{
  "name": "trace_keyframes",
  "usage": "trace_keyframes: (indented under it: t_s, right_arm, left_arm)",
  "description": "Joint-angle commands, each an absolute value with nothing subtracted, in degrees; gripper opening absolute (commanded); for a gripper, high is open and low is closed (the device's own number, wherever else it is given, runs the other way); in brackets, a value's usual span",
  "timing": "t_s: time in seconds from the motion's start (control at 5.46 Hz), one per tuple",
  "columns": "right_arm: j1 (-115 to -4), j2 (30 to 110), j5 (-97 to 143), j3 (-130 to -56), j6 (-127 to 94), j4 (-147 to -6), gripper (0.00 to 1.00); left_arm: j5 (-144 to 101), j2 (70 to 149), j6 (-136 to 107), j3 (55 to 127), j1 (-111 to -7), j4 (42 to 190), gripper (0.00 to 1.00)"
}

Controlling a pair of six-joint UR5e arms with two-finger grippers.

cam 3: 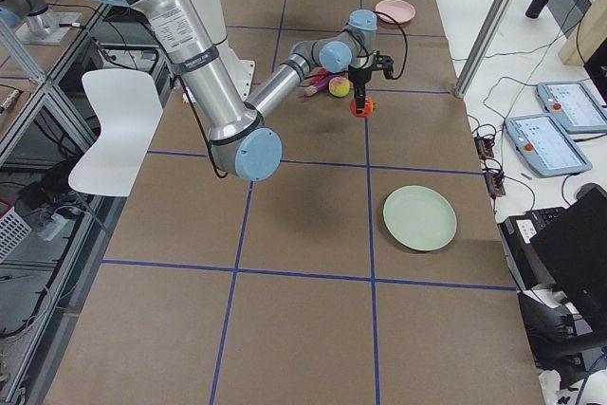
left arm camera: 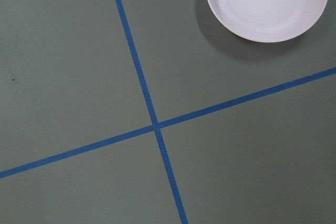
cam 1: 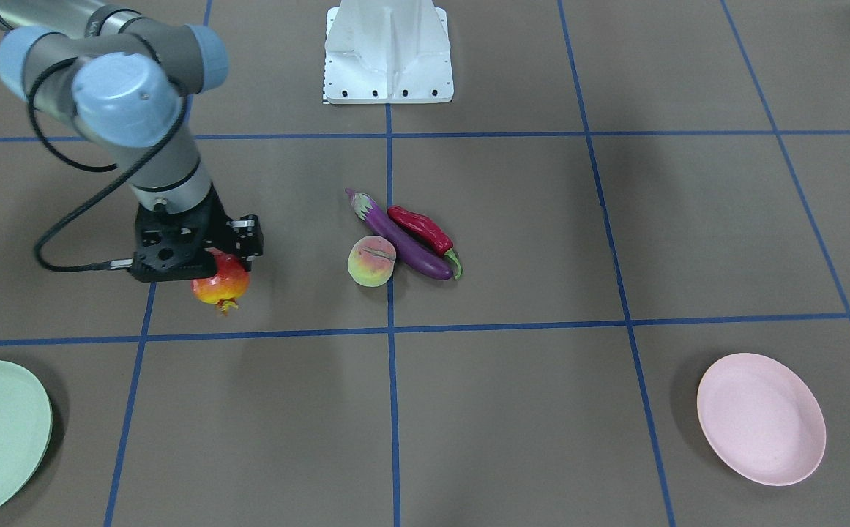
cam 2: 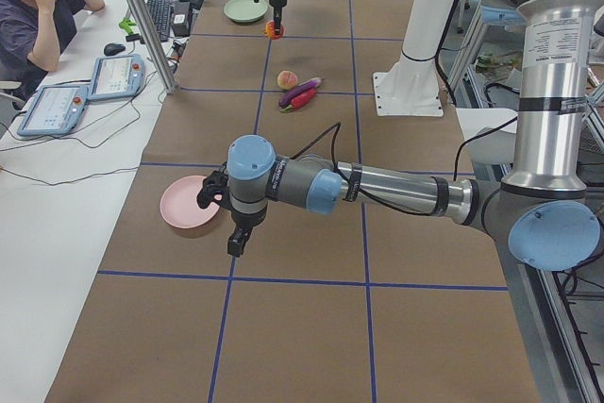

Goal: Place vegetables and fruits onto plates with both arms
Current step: 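Carry the pomegranate to the pale green plate and release it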

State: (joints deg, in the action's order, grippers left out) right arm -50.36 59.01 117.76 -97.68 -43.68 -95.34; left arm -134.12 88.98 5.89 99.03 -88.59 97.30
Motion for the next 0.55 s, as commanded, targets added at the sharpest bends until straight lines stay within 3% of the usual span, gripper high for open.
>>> trace_keyframes:
  t_s: [0.0,0.18,0.37]
  right_arm:
    - [-59.55,61.17,123.2,-91.45,-26.88,-95.01,0.0]
    - [-62.81,61.26,125.4,-85.66,-19.5,-92.4,0.0]
    - [-65.54,62.48,129.25,-76.99,-17.34,-80.54,0.0]
  left_arm:
    - [-134.64,88.77,5.89,99.14,-88.59,97.65,1.0]
    - [-135.08,88.68,5.89,99.23,-88.59,97.73,1.0]
    - [-135.09,88.59,5.98,99.23,-88.51,97.73,1.0]
